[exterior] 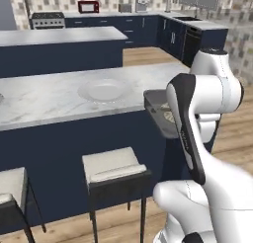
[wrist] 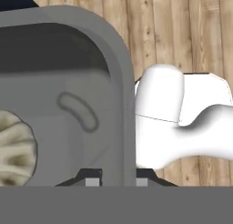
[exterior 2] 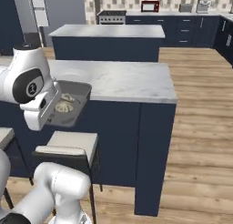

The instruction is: Place two dumplings into each of the tupperware containers and then place the containers in the fridge.

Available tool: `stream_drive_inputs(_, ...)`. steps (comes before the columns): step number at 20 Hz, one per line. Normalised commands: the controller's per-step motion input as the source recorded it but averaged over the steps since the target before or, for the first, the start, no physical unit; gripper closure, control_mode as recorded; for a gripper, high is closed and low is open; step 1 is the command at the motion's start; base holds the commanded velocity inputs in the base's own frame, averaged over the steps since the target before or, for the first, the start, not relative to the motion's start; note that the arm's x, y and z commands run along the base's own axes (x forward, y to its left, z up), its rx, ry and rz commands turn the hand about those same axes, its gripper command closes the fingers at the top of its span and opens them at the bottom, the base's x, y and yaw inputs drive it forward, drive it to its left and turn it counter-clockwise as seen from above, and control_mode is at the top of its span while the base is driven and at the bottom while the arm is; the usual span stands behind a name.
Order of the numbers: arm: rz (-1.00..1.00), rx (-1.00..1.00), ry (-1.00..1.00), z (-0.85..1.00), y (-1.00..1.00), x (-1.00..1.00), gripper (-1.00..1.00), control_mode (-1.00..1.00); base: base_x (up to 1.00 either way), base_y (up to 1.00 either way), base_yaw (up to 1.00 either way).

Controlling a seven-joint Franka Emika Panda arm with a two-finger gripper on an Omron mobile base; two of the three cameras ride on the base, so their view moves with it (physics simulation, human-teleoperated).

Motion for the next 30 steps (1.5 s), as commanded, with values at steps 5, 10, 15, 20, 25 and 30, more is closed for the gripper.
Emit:
stream_drive_inputs(5, 0.00, 0.00, 0.00, 0.00, 0.00, 0.00, 1.00, 1.00, 0.00, -1.00, -0.01)
stream_drive_inputs(10, 0.00, 0.00, 0.00, 0.00, 0.00, 0.00, 1.00, 1.00, 0.00, -1.00, 0.00)
stream_drive_inputs(15, 0.00, 0.00, 0.00, 0.00, 0.00, 0.00, 1.00, 1.00, 0.15, -1.00, 0.00)
stream_drive_inputs(20, 0.00, 0.00, 0.00, 0.00, 0.00, 0.00, 1.00, 1.00, 0.52, -0.99, 0.00)
stream_drive_inputs(25, 0.00, 0.00, 0.00, 0.00, 0.00, 0.00, 1.00, 1.00, 1.00, -0.41, 0.06)
stream_drive_inputs(30, 0.00, 0.00, 0.00, 0.00, 0.00, 0.00, 1.00, 1.00, 1.00, -0.67, 0.13)
